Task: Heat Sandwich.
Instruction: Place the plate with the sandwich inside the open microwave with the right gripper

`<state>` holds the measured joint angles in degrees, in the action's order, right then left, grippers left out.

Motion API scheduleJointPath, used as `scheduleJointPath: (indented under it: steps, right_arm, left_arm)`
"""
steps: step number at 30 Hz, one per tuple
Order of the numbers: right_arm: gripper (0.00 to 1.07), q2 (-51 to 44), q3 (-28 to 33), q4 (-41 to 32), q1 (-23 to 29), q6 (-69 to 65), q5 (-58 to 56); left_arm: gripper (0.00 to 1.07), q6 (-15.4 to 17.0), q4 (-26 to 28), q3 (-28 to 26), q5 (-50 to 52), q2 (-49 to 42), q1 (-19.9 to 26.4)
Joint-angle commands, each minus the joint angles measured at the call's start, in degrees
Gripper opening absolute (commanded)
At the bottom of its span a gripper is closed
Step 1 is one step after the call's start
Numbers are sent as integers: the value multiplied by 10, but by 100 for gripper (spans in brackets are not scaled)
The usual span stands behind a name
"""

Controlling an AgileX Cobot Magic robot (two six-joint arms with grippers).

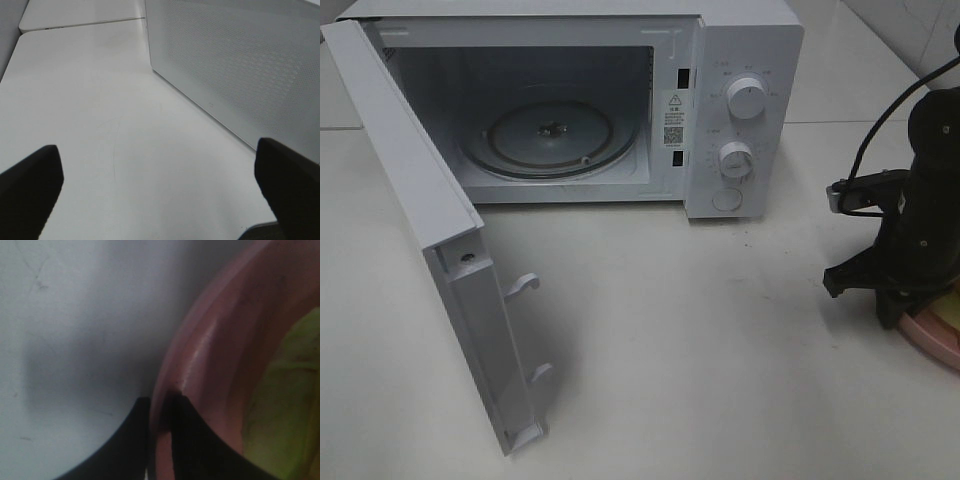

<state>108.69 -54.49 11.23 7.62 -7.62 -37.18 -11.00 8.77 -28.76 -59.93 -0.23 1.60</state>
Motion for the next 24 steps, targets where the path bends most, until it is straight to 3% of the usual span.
scheduleJointPath:
  steps: [1, 24]
  right_arm:
    - [0, 5, 2, -6, -3, -1, -11]
    - [0, -28, 2, 74, -1, -82, -76]
  left_arm:
    - [101, -2, 3, 2, 6, -15, -2]
    - [101, -2, 3, 2, 6, -15, -2]
